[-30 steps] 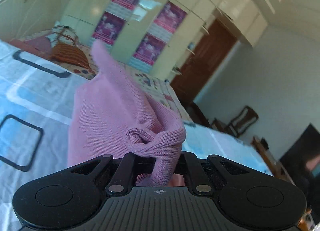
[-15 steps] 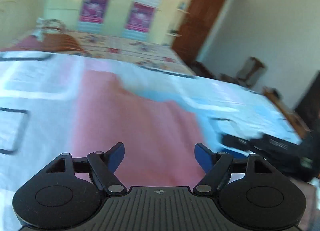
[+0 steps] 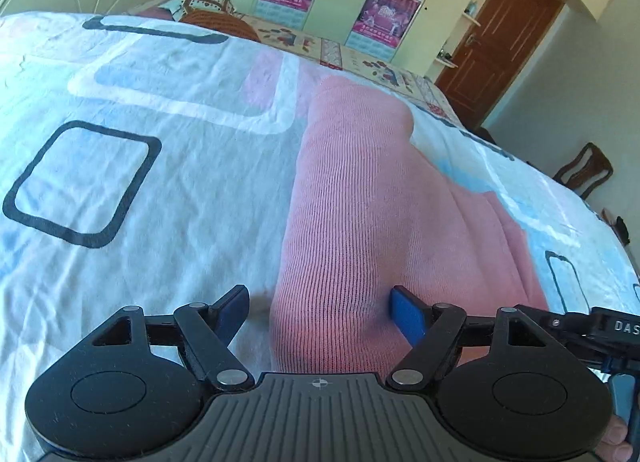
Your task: Fold small clothes
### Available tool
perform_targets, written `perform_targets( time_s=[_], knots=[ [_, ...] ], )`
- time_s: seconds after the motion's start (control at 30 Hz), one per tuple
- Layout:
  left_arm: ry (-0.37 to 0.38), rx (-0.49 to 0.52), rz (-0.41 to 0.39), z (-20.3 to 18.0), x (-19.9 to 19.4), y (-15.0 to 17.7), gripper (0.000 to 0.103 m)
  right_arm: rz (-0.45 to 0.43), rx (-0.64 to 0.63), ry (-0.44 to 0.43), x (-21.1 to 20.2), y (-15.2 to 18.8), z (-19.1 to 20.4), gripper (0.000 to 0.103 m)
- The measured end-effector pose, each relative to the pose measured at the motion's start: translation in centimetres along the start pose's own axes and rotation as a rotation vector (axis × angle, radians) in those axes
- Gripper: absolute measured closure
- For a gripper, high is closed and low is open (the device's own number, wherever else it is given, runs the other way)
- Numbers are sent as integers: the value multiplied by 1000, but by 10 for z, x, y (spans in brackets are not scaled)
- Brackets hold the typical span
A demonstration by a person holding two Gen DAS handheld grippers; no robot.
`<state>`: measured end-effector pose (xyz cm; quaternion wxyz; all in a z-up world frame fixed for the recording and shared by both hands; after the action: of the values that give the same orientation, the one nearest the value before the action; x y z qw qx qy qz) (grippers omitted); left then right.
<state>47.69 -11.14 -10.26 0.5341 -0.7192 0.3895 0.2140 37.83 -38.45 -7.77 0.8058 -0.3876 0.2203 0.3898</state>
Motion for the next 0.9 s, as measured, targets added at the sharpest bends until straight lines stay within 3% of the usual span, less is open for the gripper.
perform_targets(
  time_s=[0.03,0.07,0.1,0.23,0.3,0.43,0.57,0.63,0.7,0.77,0.9],
  knots=[
    [11,5,-9,0,-1,-2,27,24,-5,-9,5,-1,0,64],
    [20,11,-19,1,-1,-4,27,50,-16,-12,9,-2,3,77],
    [28,21,-33,3,-2,-8,27,77,-29,-12,12,-3,5,80],
    [44,9,-61,13,-2,-20,27,97,-67,-5,19,-5,13,76],
    [41,7,-53,16,2,-26,27,93,-104,11,21,-6,18,89],
    [23,60,-22,9,13,-32,27,25,-275,95,12,-2,39,93],
    [99,151,-53,-15,5,-38,27,-87,-461,160,-24,0,68,93],
    [81,196,-30,-27,10,-36,27,-126,-496,199,-44,1,67,93],
    [40,223,19,-36,23,-31,27,-124,-485,237,-49,3,51,93],
    [41,228,43,-41,32,-26,27,-49,-430,282,-28,6,21,93],
    [58,220,46,-43,26,-30,27,-49,-348,246,-19,7,8,93]
  ],
)
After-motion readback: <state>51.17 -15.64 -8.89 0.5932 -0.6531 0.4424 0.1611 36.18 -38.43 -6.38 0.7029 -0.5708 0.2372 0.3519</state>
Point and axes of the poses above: each gripper's, at about its wrist camera, not at the fingertips, and x roughly the way its jaws point, z to its left, y to its underside, the point moved 4 cm from there along x, roughly the way its jaws point
